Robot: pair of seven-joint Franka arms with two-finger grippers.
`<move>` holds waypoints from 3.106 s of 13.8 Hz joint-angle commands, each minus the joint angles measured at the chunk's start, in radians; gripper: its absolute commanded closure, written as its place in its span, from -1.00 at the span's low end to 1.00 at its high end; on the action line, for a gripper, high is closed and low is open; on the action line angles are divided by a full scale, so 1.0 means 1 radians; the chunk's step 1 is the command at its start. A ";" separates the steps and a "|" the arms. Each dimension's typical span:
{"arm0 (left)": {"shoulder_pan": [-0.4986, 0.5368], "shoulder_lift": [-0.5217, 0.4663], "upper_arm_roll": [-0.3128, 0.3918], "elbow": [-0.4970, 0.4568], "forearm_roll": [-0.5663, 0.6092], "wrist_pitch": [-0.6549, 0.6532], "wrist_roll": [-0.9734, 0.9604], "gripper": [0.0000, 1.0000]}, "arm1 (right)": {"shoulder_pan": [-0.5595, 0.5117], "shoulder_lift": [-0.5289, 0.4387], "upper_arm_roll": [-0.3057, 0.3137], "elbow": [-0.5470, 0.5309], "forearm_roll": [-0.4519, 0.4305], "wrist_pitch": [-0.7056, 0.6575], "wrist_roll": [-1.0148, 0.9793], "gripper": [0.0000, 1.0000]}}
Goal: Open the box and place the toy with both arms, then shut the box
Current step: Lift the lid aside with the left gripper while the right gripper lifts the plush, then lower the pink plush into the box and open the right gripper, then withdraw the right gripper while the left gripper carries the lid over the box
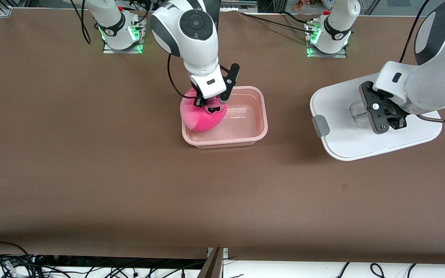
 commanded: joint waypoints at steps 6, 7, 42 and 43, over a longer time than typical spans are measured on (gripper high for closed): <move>0.014 -0.006 -0.007 -0.005 0.028 0.009 0.028 1.00 | 0.059 0.112 -0.009 0.048 -0.085 0.031 -0.072 1.00; 0.014 -0.006 -0.007 -0.005 0.028 0.007 0.028 1.00 | 0.066 0.123 -0.010 0.048 -0.093 0.038 -0.072 1.00; -0.343 0.196 -0.013 -0.002 -0.228 0.356 -0.151 1.00 | -0.075 -0.476 -0.637 -0.133 0.145 -0.327 0.282 -1.00; -0.384 0.227 -0.013 -0.002 -0.231 0.424 -0.198 1.00 | -0.075 -0.511 -0.654 -0.171 0.137 -0.319 0.290 -1.00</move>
